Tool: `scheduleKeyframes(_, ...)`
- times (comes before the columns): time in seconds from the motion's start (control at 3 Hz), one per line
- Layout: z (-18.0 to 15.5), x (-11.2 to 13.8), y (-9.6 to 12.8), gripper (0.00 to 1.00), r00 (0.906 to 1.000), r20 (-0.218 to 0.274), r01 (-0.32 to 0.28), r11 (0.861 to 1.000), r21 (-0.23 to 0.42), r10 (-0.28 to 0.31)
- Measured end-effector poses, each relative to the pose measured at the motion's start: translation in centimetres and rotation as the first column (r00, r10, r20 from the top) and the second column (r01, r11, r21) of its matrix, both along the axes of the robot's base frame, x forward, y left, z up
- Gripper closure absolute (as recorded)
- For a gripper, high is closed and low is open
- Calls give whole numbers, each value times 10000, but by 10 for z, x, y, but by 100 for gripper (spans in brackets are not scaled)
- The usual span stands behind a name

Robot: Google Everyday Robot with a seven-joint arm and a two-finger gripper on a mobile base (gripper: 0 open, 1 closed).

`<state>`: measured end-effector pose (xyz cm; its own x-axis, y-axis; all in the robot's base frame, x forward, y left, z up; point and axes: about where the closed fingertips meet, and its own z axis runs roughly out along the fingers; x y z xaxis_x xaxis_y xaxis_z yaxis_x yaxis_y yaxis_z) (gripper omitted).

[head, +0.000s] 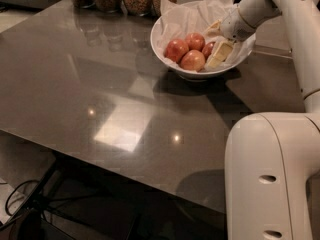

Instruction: Pick apple from white bowl

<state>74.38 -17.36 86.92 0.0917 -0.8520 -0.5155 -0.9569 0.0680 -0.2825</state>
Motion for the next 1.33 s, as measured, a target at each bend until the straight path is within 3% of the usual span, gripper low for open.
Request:
scheduleKeyframes(0.33,7,-16,-19,88,9992,-391,24,9929,-1192,-71)
scheduleKeyframes(0.67,15,-19,-32,100,9990,-399,130,9746,-2234,-224)
scheduleKeyframes(1.0,13,-9,-32,100,9993,-141,294,9752,-2195,-333)
scheduleKeyframes(1.33,17,-6,-36,100,9990,361,292,9926,-1176,-251)
